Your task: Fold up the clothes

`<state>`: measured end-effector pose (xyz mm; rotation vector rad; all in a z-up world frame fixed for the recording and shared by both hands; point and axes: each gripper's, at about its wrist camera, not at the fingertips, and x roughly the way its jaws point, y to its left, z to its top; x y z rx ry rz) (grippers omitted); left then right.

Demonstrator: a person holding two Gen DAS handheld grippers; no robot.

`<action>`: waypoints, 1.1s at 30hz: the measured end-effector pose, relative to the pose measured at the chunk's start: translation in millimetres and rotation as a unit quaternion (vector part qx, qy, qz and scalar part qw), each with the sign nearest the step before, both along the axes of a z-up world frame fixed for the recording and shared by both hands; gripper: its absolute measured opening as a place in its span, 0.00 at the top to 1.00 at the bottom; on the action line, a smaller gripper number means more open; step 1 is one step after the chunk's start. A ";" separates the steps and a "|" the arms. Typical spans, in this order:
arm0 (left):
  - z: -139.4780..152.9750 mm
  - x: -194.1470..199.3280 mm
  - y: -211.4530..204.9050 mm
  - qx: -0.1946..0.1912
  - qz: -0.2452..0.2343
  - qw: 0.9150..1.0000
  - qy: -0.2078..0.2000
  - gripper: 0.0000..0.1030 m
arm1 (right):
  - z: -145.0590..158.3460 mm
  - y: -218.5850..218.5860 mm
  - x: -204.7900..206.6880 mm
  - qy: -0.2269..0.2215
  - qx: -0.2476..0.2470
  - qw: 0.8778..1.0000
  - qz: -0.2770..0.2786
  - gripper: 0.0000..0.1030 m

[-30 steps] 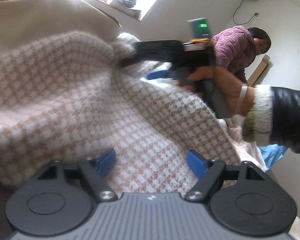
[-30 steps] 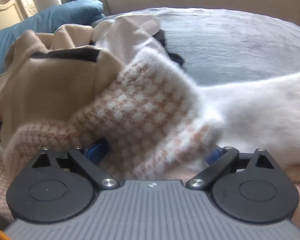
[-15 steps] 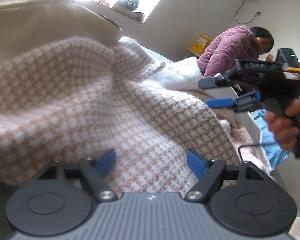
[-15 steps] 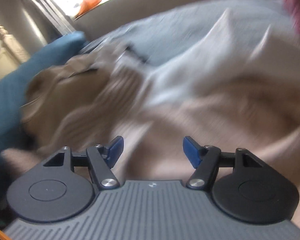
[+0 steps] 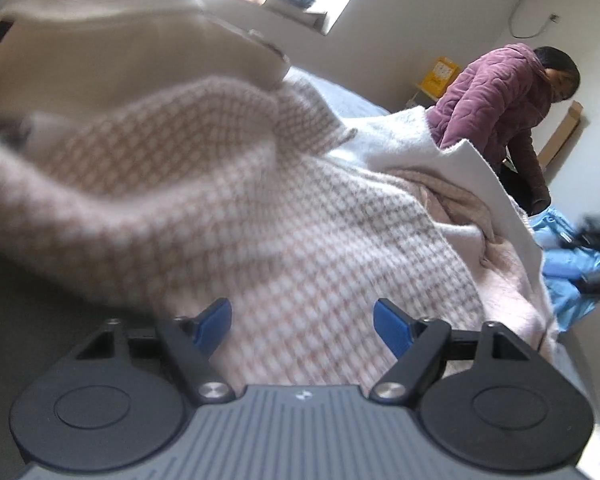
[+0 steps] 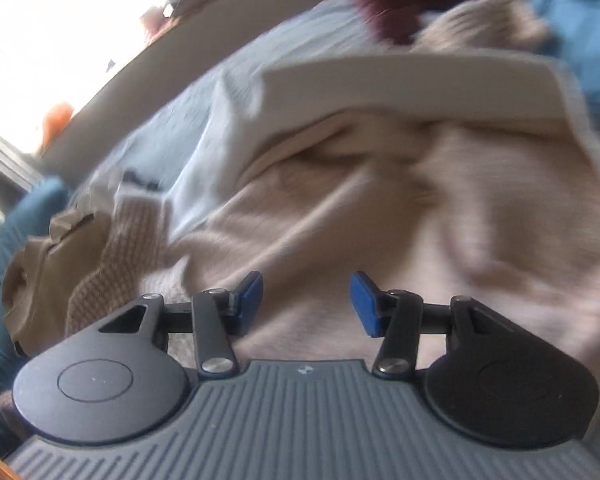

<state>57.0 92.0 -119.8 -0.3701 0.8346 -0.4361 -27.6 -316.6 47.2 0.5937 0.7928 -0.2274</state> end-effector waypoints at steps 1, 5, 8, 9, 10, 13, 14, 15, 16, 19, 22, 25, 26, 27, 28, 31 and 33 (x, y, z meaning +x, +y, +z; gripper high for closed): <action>0.3 -4.8 0.7 -0.004 0.002 1.000 0.009 0.23 | 3.2 -8.8 -17.5 -0.003 0.000 1.000 -0.010 0.52; 2.8 -32.2 -3.9 0.023 -0.008 0.999 0.022 0.23 | 0.8 -56.5 -84.2 0.004 0.058 0.996 -0.070 0.46; 1.1 -51.3 -8.6 0.035 -0.020 0.998 0.053 0.23 | -33.0 -91.0 -125.0 0.031 0.152 0.979 -0.131 0.43; -0.4 -56.9 -9.9 0.036 -0.023 0.997 0.068 0.23 | -47.0 -99.2 -136.5 0.040 0.183 0.971 -0.150 0.43; -2.0 -62.3 -11.4 0.034 -0.027 0.996 0.080 0.23 | -59.7 -104.9 -147.6 0.048 0.210 0.962 -0.167 0.43; -6.7 -77.6 -19.7 0.038 -0.045 0.993 0.102 0.23 | -82.4 -114.2 -176.2 0.053 0.270 0.940 -0.199 0.43; -9.8 -80.5 -22.7 0.034 -0.051 0.992 0.112 0.23 | -85.0 -115.8 -182.5 0.050 0.279 0.937 -0.204 0.43; -13.0 -83.0 -25.6 0.028 -0.055 0.991 0.122 0.23 | -86.4 -117.9 -188.1 0.047 0.283 0.935 -0.208 0.42; -16.3 -85.5 -28.5 0.022 -0.060 0.989 0.132 0.23 | -88.3 -121.0 -191.1 0.043 0.285 0.934 -0.210 0.41; -22.7 -94.4 -37.1 0.014 -0.074 0.986 0.146 0.24 | -101.3 -135.3 -189.5 0.030 0.293 0.933 -0.207 0.37; -22.6 -101.3 -44.6 0.024 -0.105 0.983 0.150 0.31 | -129.7 -153.5 -170.2 0.053 0.307 0.932 -0.185 0.36; -23.7 -108.6 -51.8 0.030 -0.145 0.976 0.161 0.38 | -153.9 -157.5 -148.4 0.072 0.290 0.944 -0.141 0.35; -24.5 -112.0 -52.4 0.028 -0.159 0.973 0.166 0.39 | -156.3 -155.8 -145.5 0.066 0.280 0.950 -0.121 0.33; -25.1 -115.8 -53.2 0.026 -0.170 0.970 0.170 0.40 | -155.3 -152.2 -144.1 0.056 0.269 0.956 -0.100 0.31; -25.7 -119.7 -54.3 0.024 -0.179 0.968 0.173 0.40 | -153.3 -146.8 -144.6 0.045 0.263 0.961 -0.073 0.31; -29.5 -125.0 -56.5 -0.006 -0.193 0.962 0.193 0.43 | -158.6 -131.4 -149.1 0.017 0.284 0.959 0.000 0.35; -34.0 -125.7 -58.1 -0.034 -0.197 0.957 0.212 0.44 | -169.5 -123.1 -149.4 0.007 0.308 0.951 0.027 0.41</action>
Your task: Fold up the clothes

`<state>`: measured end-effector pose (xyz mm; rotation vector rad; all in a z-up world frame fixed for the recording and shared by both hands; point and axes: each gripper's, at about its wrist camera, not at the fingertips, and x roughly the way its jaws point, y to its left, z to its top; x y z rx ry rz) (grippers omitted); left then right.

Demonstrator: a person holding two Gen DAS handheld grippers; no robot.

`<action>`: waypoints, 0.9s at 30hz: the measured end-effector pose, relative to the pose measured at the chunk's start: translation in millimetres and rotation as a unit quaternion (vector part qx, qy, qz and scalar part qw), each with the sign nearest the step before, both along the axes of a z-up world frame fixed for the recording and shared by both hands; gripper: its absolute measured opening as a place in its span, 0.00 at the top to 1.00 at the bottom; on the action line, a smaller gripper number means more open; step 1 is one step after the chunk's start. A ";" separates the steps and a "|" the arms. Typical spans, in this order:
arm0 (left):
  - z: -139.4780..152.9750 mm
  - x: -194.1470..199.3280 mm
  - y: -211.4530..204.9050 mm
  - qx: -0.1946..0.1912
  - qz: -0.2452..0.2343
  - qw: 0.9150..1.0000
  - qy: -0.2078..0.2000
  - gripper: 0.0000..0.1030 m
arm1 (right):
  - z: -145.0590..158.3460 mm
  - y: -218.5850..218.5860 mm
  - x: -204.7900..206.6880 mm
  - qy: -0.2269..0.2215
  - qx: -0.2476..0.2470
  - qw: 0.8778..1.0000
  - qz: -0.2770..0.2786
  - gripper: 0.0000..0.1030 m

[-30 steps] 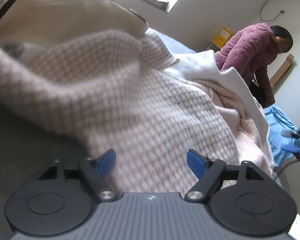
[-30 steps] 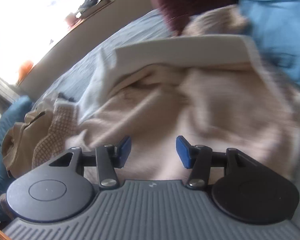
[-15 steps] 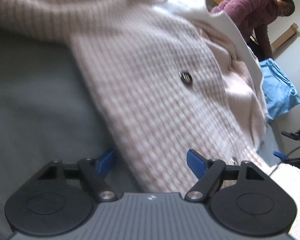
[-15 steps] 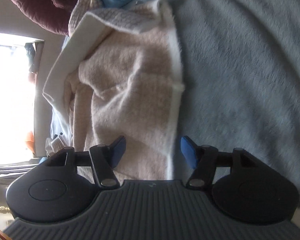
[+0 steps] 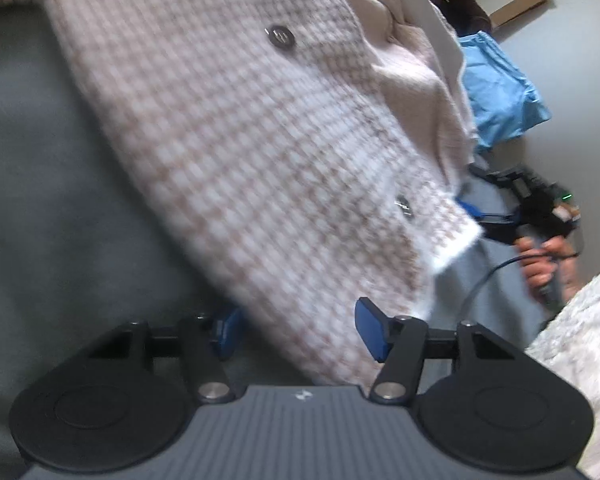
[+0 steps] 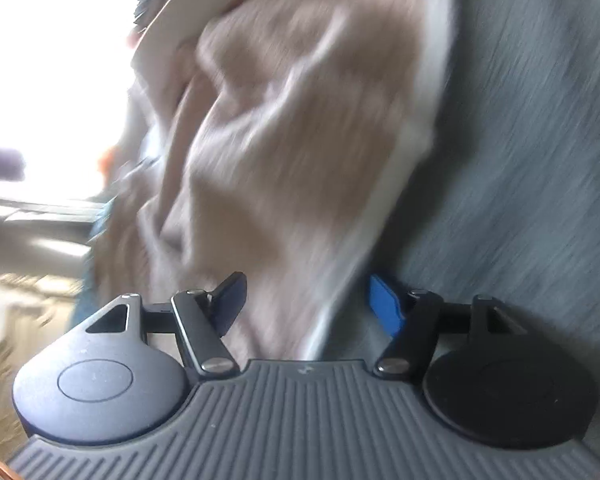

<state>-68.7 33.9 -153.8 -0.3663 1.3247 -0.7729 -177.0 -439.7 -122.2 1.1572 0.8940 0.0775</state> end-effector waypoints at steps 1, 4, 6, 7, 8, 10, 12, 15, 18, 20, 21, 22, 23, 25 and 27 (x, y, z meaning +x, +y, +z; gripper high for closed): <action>-2.6 0.0 -0.8 -0.008 0.003 1.000 0.011 0.44 | -3.8 3.6 2.8 -0.010 0.002 1.000 0.006 0.44; -10.6 -1.4 -8.8 -0.003 0.036 0.999 0.025 0.44 | -11.1 13.5 13.6 -0.040 -0.003 0.999 0.015 0.44; -11.6 -3.3 -18.8 0.010 0.057 0.998 0.020 0.46 | -13.6 20.4 19.8 -0.056 -0.015 0.998 0.020 0.50; -9.8 -4.9 -22.3 0.023 0.064 0.998 0.013 0.52 | -13.9 24.4 21.6 -0.059 -0.026 0.998 0.024 0.57; -7.6 -6.4 -25.7 0.038 0.069 0.997 0.006 0.62 | -13.6 27.4 23.5 -0.057 -0.041 0.997 0.026 0.71; -6.1 -6.1 -25.5 0.062 0.076 0.995 0.006 0.79 | -12.2 31.5 26.4 -0.045 -0.074 0.996 0.030 0.96; -5.8 -0.6 -19.5 0.054 0.084 0.994 0.039 0.90 | -5.8 34.3 26.9 -0.046 -0.092 0.994 0.033 0.98; 4.5 11.0 -5.3 0.009 0.094 0.990 0.108 0.91 | 21.2 39.4 15.7 -0.066 -0.132 0.988 0.047 0.98; 37.5 9.0 1.0 -0.007 0.057 0.994 0.092 0.91 | 50.2 34.3 -2.2 -0.091 -0.133 0.986 0.049 0.99; 50.0 2.1 3.1 -0.008 0.024 0.996 0.089 0.91 | 54.5 30.6 -14.3 -0.080 -0.135 0.986 0.053 0.99; 50.6 -2.0 1.9 0.002 0.008 0.996 0.090 0.91 | 55.4 28.8 -19.8 -0.071 -0.136 0.987 0.056 0.99; 46.2 -5.8 -1.0 0.019 -0.005 0.995 0.093 0.91 | 56.2 27.0 -25.2 -0.063 -0.137 0.987 0.058 0.99; 38.1 -8.5 -4.7 0.040 -0.013 0.994 0.100 0.92 | 49.4 25.2 -29.4 -0.044 -0.139 0.987 0.061 0.99; 19.5 -5.9 -12.0 0.069 -0.019 0.989 0.128 0.93 | 25.5 22.5 -34.6 0.006 -0.140 0.988 0.065 0.99; 11.0 -3.8 -14.7 0.072 -0.022 0.987 0.144 0.93 | 13.8 21.4 -36.7 0.025 -0.133 0.989 0.057 0.99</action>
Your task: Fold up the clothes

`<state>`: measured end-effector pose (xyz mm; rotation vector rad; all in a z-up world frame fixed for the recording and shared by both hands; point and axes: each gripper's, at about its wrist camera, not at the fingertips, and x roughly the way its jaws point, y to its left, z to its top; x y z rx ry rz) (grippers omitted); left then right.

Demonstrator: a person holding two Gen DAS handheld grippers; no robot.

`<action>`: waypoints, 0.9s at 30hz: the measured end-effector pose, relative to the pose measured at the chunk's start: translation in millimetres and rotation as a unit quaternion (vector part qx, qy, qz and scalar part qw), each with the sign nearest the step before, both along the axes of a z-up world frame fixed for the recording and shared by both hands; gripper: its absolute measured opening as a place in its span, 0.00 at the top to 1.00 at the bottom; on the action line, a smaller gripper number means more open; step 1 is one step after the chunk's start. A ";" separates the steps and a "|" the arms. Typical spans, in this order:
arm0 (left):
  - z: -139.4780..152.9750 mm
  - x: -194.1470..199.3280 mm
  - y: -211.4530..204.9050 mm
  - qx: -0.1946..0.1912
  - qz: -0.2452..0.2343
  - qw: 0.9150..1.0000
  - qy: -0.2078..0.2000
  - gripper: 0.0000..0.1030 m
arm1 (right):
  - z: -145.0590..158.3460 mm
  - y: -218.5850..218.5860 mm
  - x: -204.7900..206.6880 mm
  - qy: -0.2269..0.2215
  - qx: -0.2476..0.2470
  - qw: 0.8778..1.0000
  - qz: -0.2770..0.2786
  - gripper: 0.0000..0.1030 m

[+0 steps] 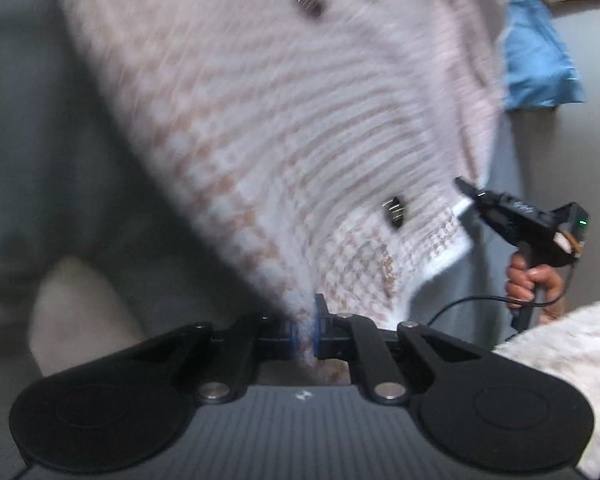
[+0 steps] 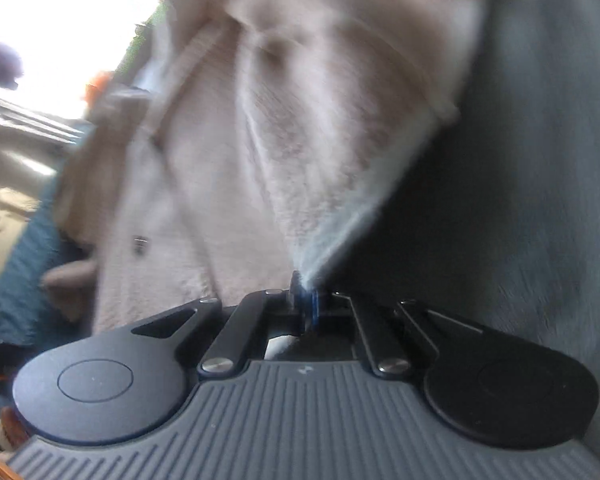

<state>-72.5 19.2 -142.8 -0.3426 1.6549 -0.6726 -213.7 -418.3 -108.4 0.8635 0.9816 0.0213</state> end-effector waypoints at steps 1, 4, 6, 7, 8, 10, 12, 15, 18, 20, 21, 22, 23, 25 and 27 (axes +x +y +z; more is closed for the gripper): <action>2.6 1.4 -0.2 -0.006 -0.004 1.000 -0.003 0.93 | 2.0 -1.5 -1.7 -0.007 0.006 1.000 -0.005 0.99; 23.2 1.8 1.1 -0.026 -0.028 0.999 -0.029 0.93 | 29.8 -5.8 -13.4 -0.046 -0.002 0.999 0.000 0.99; 30.7 6.7 -2.5 -0.027 -0.045 0.998 -0.033 0.93 | 45.9 -7.9 -22.7 -0.055 -0.021 0.998 0.008 0.99; 29.5 8.5 -5.3 -0.022 -0.051 0.998 -0.030 0.93 | 47.9 -8.1 -24.9 -0.050 -0.028 0.998 0.011 0.99; 28.2 10.2 -8.1 -0.018 -0.057 0.998 -0.027 0.93 | 43.9 -8.0 -25.4 -0.037 -0.030 0.999 0.011 0.99; 11.0 13.4 -13.1 0.001 -0.061 0.998 -0.011 0.92 | 31.7 -7.4 -25.9 -0.002 -0.038 0.999 0.014 0.99; -8.9 17.5 -12.9 0.014 -0.050 0.999 0.012 0.92 | 15.0 -6.8 -26.2 0.024 -0.043 0.999 0.012 0.99; -23.6 22.5 -2.6 -0.001 -0.021 0.999 0.045 0.88 | 15.3 -8.5 -28.0 0.021 -0.036 0.999 -0.001 0.98; -19.6 22.9 8.1 -0.004 -0.012 0.999 0.043 0.74 | 35.2 -7.7 -35.4 0.024 -0.071 0.997 0.023 0.93; -12.7 19.0 16.4 0.007 -0.021 0.999 0.029 0.57 | 54.5 -11.4 -46.0 0.013 -0.100 0.994 0.045 0.90; -7.6 19.6 18.6 0.013 -0.029 0.999 0.018 0.53 | 63.4 -19.2 -55.8 -0.001 -0.109 0.993 0.054 0.89; -3.9 19.0 18.7 0.018 -0.038 0.999 0.003 0.45 | 72.7 -24.1 -62.3 -0.025 -0.111 0.991 0.065 0.88; -0.8 17.8 18.3 0.023 -0.048 0.999 -0.013 0.37 | 82.7 -25.9 -66.0 -0.052 -0.111 0.990 0.077 0.86; 1.2 16.8 15.9 0.031 -0.060 0.997 -0.035 0.31 | 94.8 -19.0 -61.2 -0.094 -0.102 0.985 0.104 0.76; -5.1 20.2 12.4 0.032 -0.065 0.997 -0.037 0.31 | 101.8 -0.7 -44.7 -0.125 -0.090 0.979 0.133 0.63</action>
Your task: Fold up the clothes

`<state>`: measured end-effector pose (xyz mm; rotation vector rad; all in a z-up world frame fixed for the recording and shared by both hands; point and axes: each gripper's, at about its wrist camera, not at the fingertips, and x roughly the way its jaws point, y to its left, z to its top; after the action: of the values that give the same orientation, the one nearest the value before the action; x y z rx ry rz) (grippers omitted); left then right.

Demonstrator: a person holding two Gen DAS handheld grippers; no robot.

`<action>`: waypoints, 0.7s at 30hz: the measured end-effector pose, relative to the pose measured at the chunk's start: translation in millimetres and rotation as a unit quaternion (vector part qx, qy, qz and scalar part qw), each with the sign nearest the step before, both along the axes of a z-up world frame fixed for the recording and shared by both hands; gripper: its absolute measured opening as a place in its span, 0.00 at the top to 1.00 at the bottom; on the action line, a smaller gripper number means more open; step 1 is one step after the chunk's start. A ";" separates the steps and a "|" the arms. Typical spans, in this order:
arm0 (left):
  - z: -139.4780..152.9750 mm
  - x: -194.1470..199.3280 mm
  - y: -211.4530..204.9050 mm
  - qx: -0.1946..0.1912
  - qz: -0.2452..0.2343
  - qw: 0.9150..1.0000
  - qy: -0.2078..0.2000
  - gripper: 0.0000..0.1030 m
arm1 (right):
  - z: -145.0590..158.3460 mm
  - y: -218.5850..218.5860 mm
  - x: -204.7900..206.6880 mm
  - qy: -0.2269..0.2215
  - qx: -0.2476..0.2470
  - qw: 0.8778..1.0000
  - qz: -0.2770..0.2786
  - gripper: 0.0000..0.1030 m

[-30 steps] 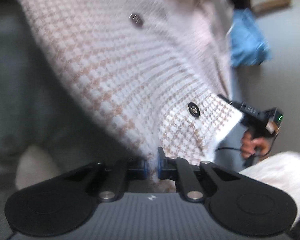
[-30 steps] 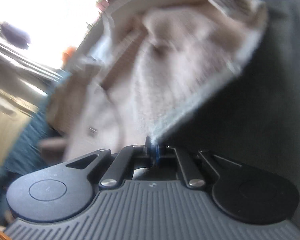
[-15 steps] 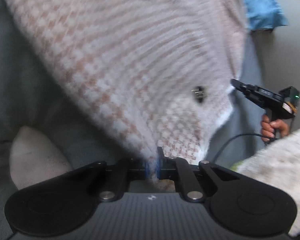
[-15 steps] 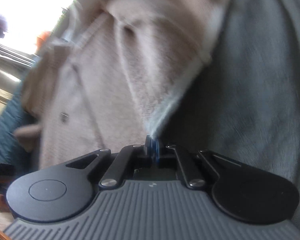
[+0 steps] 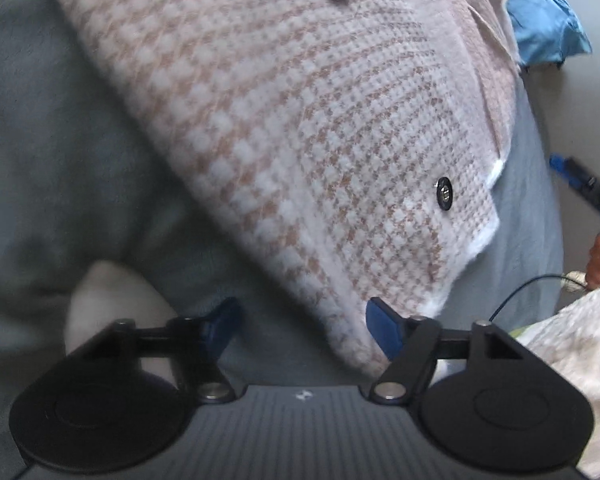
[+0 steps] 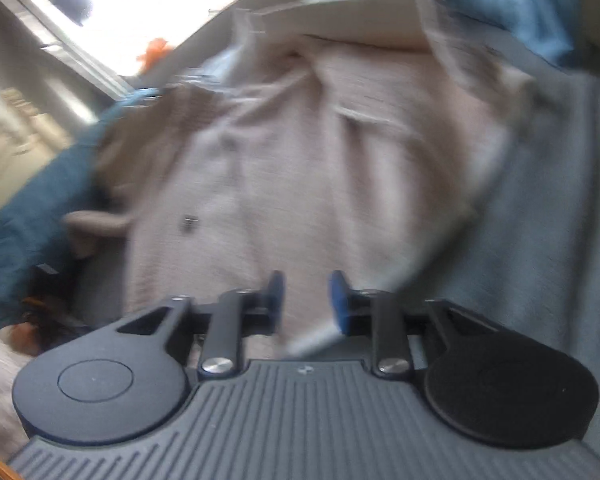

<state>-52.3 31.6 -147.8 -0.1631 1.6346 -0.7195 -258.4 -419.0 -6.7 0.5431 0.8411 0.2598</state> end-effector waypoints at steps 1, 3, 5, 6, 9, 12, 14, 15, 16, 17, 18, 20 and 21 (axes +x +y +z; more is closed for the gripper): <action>-2.8 0.7 -0.8 -0.002 0.000 1.000 0.001 0.30 | -1.8 15.1 14.9 -0.002 0.004 1.000 0.020 0.57; -2.7 -1.8 7.1 -0.009 -0.005 1.000 -0.002 0.28 | -11.1 32.3 38.4 0.014 0.003 0.998 0.057 0.56; -4.0 -4.0 6.6 -0.018 -0.008 1.000 -0.006 0.28 | -23.6 46.2 62.0 0.046 -0.013 0.995 0.083 0.56; -5.4 -4.7 7.7 -0.024 -0.009 1.000 -0.007 0.28 | -30.6 52.2 73.1 0.065 -0.025 0.993 0.093 0.56; -9.0 -5.4 14.5 -0.044 -0.011 0.999 -0.007 0.28 | -53.3 63.6 96.2 0.123 -0.045 0.984 0.118 0.56; -13.2 -7.6 14.0 -0.056 -0.019 0.998 -0.011 0.28 | -57.0 73.8 96.6 0.132 -0.068 0.978 0.148 0.65; -15.0 -8.3 9.6 -0.060 -0.028 0.998 -0.014 0.28 | -53.7 78.5 96.3 0.132 -0.074 0.973 0.171 0.95; -15.0 -8.6 8.2 -0.060 -0.034 0.998 -0.017 0.28 | -51.0 79.7 95.2 0.127 -0.082 0.973 0.174 0.96; -14.8 -8.8 7.5 -0.059 -0.040 0.997 -0.019 0.28 | -47.5 81.1 93.9 0.119 -0.092 0.973 0.178 0.96; -15.2 -9.2 7.2 -0.058 -0.045 0.997 -0.022 0.29 | -42.6 83.9 93.7 0.108 -0.099 0.973 0.178 0.97; -15.7 -9.8 7.2 -0.057 -0.050 0.997 -0.024 0.29 | -37.9 85.4 94.6 0.094 -0.099 0.975 0.174 0.97; -15.9 -11.1 4.5 -0.056 -0.053 0.997 -0.026 0.29 | -28.0 82.8 92.8 0.060 -0.099 0.980 0.160 0.97; -15.9 -11.8 2.7 -0.055 -0.055 0.997 -0.027 0.29 | -23.1 79.2 91.2 0.048 -0.100 0.982 0.152 0.97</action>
<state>-64.0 34.3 -163.8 -0.1321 1.5615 -0.8914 -167.3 -339.8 -29.7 0.2376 1.0314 0.4254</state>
